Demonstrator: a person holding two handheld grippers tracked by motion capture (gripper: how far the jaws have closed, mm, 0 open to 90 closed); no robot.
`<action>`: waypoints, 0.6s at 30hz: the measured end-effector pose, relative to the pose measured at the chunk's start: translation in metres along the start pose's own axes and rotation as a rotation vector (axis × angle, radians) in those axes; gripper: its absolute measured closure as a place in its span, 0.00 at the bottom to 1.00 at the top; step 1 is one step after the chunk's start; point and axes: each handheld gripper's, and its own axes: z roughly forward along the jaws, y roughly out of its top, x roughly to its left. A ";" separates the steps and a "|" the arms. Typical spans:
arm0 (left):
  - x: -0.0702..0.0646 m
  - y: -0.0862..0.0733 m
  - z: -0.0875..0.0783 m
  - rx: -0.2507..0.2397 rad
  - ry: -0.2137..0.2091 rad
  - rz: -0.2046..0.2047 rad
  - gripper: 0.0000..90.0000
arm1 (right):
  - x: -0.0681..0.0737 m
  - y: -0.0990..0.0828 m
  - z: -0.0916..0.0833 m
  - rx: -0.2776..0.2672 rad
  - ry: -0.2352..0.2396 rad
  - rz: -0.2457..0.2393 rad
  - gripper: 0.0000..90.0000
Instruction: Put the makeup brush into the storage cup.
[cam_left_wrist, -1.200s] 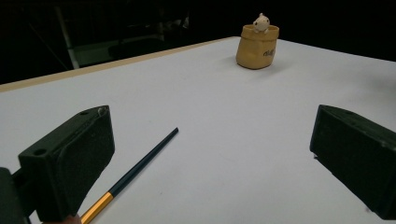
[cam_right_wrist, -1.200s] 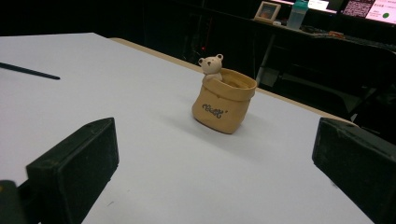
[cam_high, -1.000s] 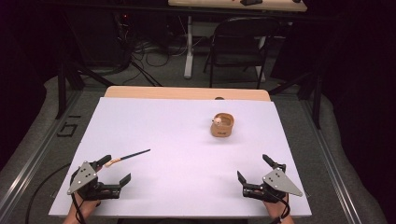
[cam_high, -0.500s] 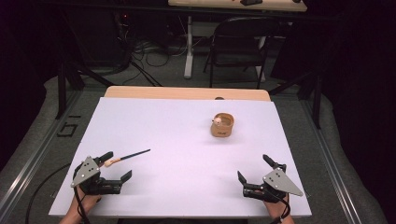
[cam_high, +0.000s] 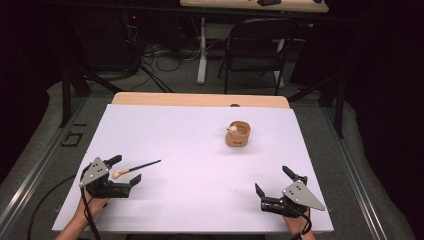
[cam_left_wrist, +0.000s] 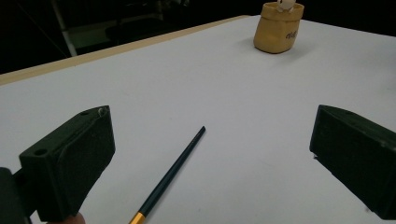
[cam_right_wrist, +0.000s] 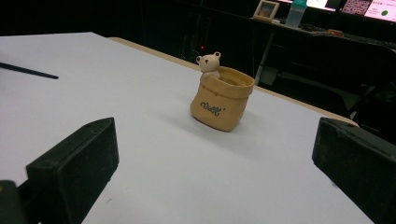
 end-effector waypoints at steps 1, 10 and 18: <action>0.002 0.001 0.001 0.006 -0.002 0.000 0.00 | 0.000 0.000 0.000 0.000 0.000 0.000 0.00; 0.014 0.005 0.009 0.052 -0.007 0.039 0.00 | 0.000 0.000 0.000 0.001 -0.006 0.000 0.00; 0.022 0.010 0.014 0.126 -0.037 0.072 0.00 | -0.001 0.000 0.000 0.001 -0.005 0.003 0.00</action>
